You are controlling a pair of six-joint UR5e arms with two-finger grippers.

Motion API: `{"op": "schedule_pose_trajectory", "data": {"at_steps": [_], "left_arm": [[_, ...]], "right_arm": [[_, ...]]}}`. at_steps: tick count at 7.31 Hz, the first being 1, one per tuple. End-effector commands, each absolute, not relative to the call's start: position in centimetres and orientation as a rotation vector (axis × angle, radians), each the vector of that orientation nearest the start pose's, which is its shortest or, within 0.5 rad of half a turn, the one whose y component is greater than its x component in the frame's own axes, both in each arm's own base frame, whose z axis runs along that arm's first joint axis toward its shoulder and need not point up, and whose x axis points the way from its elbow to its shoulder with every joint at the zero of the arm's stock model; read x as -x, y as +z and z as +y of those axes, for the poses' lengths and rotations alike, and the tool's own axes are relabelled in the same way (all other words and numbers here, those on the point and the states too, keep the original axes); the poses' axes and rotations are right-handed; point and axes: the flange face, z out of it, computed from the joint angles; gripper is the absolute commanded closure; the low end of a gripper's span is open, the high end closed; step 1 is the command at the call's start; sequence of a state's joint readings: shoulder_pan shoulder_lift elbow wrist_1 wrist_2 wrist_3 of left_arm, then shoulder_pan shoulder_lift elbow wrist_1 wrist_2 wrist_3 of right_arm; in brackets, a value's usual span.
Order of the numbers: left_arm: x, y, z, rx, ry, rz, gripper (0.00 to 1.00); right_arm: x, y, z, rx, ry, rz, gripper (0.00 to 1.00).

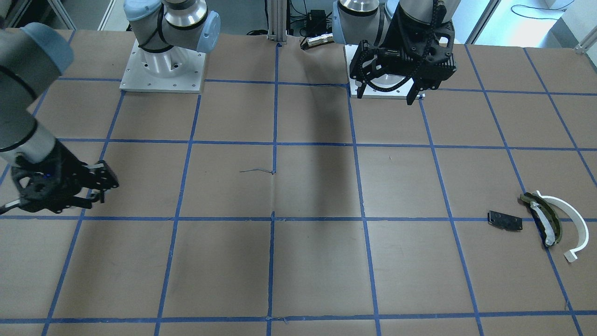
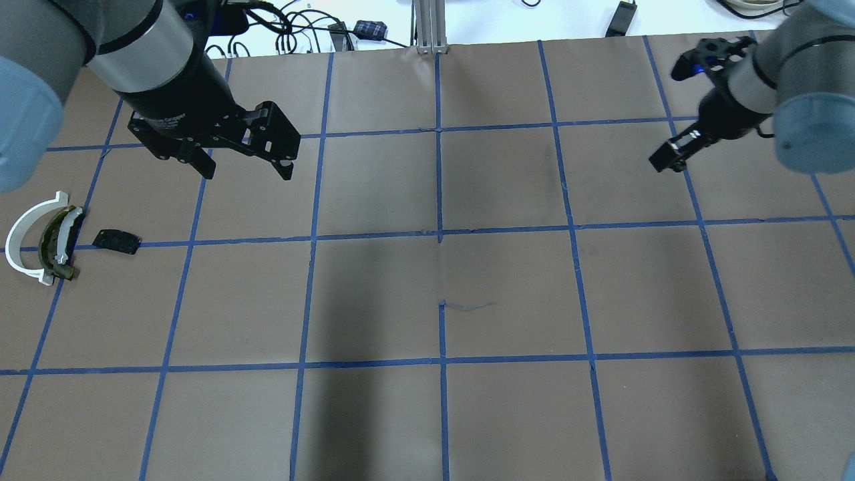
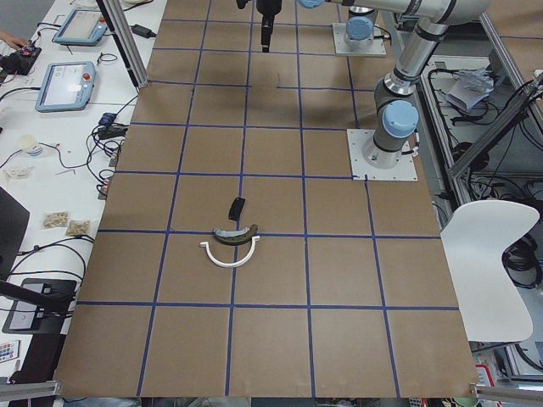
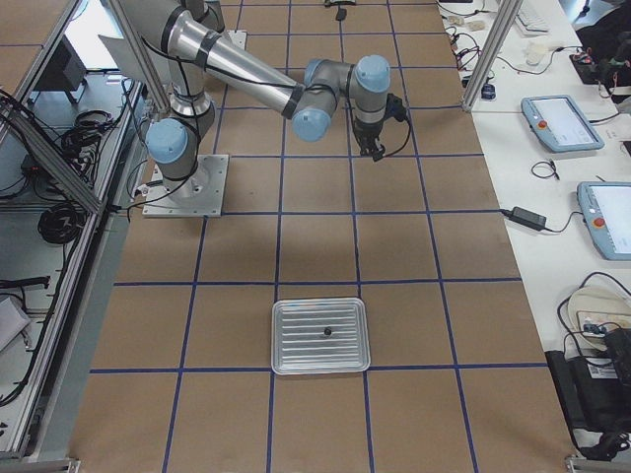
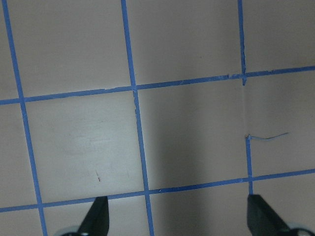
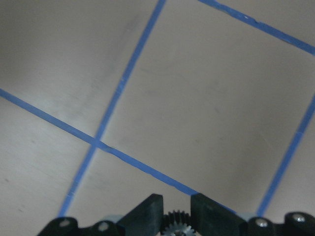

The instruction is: Place bearing gear from tray to pile

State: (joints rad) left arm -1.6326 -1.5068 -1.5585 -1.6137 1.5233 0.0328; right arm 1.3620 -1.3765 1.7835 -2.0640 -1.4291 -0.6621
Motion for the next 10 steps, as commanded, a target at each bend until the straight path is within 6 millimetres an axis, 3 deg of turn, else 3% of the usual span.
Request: {"op": "schedule_pose_trajectory", "data": {"at_steps": [1,3,4,5,7,8,9,10], "left_arm": [[16.8,51.5,-45.6,-0.155,-0.036,3.184,0.00],[16.7,51.5,-45.6,-0.148,-0.038,3.186,0.00],[16.7,51.5,-45.6,-0.150,-0.035,3.186,0.00],[16.8,51.4,-45.6,-0.152,-0.033,3.187,0.00],[16.7,51.5,-45.6,-0.150,-0.035,3.187,0.00],[16.7,51.5,-45.7,-0.148,-0.036,3.187,0.00],[16.8,51.2,-45.6,-0.157,-0.028,3.185,0.00],[16.8,51.2,-45.7,-0.164,-0.028,3.183,0.00]], "right_arm": [[-17.0,33.1,-54.6,0.517,-0.185,3.027,0.88],[-26.9,27.9,-54.7,0.199,-0.253,3.011,0.88],[-32.6,25.5,-52.8,0.303,-0.309,2.996,0.87],[-35.6,24.6,-50.9,0.382,-0.321,3.034,0.86],[-36.2,22.2,-50.7,0.498,-0.291,3.049,0.84],[-36.3,22.0,-50.7,0.641,-0.296,3.028,0.49],[-36.2,21.2,-50.7,0.674,-0.276,3.034,0.00],[-35.8,21.3,-51.2,0.673,-0.279,3.037,0.00]]}}
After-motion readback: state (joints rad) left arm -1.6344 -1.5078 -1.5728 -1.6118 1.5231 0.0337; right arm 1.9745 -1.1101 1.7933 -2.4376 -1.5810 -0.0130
